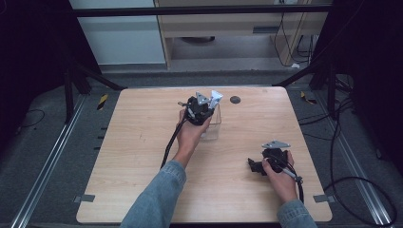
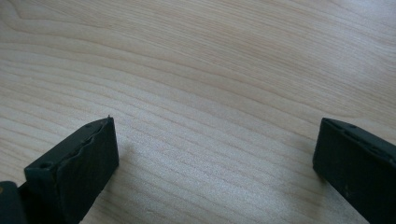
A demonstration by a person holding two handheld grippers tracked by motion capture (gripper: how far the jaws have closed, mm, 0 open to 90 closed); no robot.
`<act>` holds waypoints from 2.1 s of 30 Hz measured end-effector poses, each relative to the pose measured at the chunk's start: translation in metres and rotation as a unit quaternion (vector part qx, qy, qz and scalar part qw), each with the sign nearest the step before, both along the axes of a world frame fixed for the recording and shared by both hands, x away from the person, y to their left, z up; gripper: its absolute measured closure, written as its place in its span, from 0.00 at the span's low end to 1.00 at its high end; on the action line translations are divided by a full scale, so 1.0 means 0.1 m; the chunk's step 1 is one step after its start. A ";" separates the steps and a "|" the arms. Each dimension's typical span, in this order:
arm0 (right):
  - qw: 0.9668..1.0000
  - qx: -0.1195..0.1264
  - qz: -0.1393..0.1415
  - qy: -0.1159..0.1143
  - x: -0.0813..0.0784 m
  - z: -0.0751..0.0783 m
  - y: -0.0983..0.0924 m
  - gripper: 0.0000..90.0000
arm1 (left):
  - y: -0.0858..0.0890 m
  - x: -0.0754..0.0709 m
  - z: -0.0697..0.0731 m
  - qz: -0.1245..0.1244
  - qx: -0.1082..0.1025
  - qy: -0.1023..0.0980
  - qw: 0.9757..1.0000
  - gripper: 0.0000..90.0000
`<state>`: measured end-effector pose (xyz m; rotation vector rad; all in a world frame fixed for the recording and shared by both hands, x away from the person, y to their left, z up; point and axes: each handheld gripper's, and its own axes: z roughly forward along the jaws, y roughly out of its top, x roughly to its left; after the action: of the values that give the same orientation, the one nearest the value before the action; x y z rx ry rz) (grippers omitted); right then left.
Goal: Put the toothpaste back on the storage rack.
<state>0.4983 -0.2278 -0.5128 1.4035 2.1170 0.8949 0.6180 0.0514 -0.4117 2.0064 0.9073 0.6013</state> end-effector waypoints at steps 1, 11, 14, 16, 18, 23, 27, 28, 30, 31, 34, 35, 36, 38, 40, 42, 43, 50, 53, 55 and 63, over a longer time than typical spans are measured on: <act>1.000 0.000 0.000 0.000 0.00 0.00 0.00 0.01 | 0.00 0.00 0.00 0.001 0.001 0.002 1.000 0.85; 1.000 0.000 0.000 0.000 0.00 0.00 0.00 0.01 | -0.06 0.05 0.03 0.008 0.008 0.017 1.000 0.85; 1.000 -0.001 0.001 0.000 0.00 0.00 0.00 0.01 | -0.09 0.06 0.03 0.009 0.011 0.021 1.000 0.85; 1.000 -0.001 0.001 0.000 0.00 0.00 0.00 0.01 | -0.10 0.07 0.04 0.012 0.012 0.023 1.000 0.84; 1.000 0.004 -0.002 0.003 0.00 0.01 0.00 0.01 | -0.12 0.08 0.04 0.013 0.014 0.027 0.999 0.84; 1.000 0.000 0.001 0.000 0.00 0.00 0.00 0.01 | -0.12 0.11 0.04 0.013 0.015 0.032 0.999 0.84; 1.000 -0.001 0.001 -0.001 0.00 0.00 0.00 0.01 | -0.12 0.12 0.03 0.016 0.008 0.037 0.999 0.84; 1.000 -0.001 0.001 -0.001 0.00 0.00 0.00 0.01 | -0.12 0.12 0.03 0.016 0.009 0.037 0.999 0.84; 1.000 -0.001 0.001 -0.001 0.00 0.00 0.00 0.01 | -0.12 0.13 0.03 0.016 0.007 0.038 0.999 0.84; 1.000 -0.001 0.001 -0.001 0.00 0.00 0.00 0.01 | -0.12 0.13 0.03 0.015 0.005 0.038 0.999 0.84; 1.000 -0.001 0.001 -0.001 0.00 0.00 0.00 0.01 | -0.12 0.13 0.03 0.016 0.001 0.041 0.999 0.83; 1.000 0.004 -0.002 0.003 0.00 0.01 0.00 0.01 | -0.12 0.13 0.03 0.016 0.000 0.041 0.999 0.83; 1.000 -0.001 0.001 0.000 0.00 0.00 0.00 0.01 | -0.12 0.13 0.03 0.015 0.000 0.040 0.999 0.83; 1.000 -0.001 0.001 -0.001 0.00 0.00 0.00 0.01 | -0.12 0.13 0.03 0.015 0.001 0.041 0.999 0.83; 1.000 -0.001 0.001 -0.001 0.00 0.00 0.00 0.01 | -0.11 0.12 0.04 0.015 0.000 0.041 0.999 0.82; 1.000 -0.001 0.001 0.000 0.00 0.00 0.00 0.01 | -0.11 0.12 0.05 0.014 -0.001 0.038 0.999 0.81; 1.000 -0.001 0.001 0.000 0.00 0.00 0.00 0.00 | -0.11 0.11 0.06 0.013 -0.003 0.036 0.999 0.81; 1.000 -0.001 0.000 0.000 0.00 0.00 0.00 0.01 | -0.09 0.08 0.10 0.012 -0.007 0.030 0.999 0.79; 1.000 0.000 0.000 0.001 0.00 0.00 0.00 0.01 | -0.08 0.06 0.12 0.011 -0.006 0.026 1.000 0.78; 1.000 0.000 0.000 0.001 0.00 0.00 0.00 0.01 | -0.07 0.06 0.13 0.011 -0.007 0.023 1.000 0.78; 1.000 -0.001 0.000 0.001 0.00 0.00 0.00 0.01 | -0.04 0.01 0.18 0.008 0.001 0.015 1.000 0.76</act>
<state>0.4982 -0.2279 -0.5127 1.4039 2.1180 0.8929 0.6187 0.0473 -0.3937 2.0161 0.9415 0.5836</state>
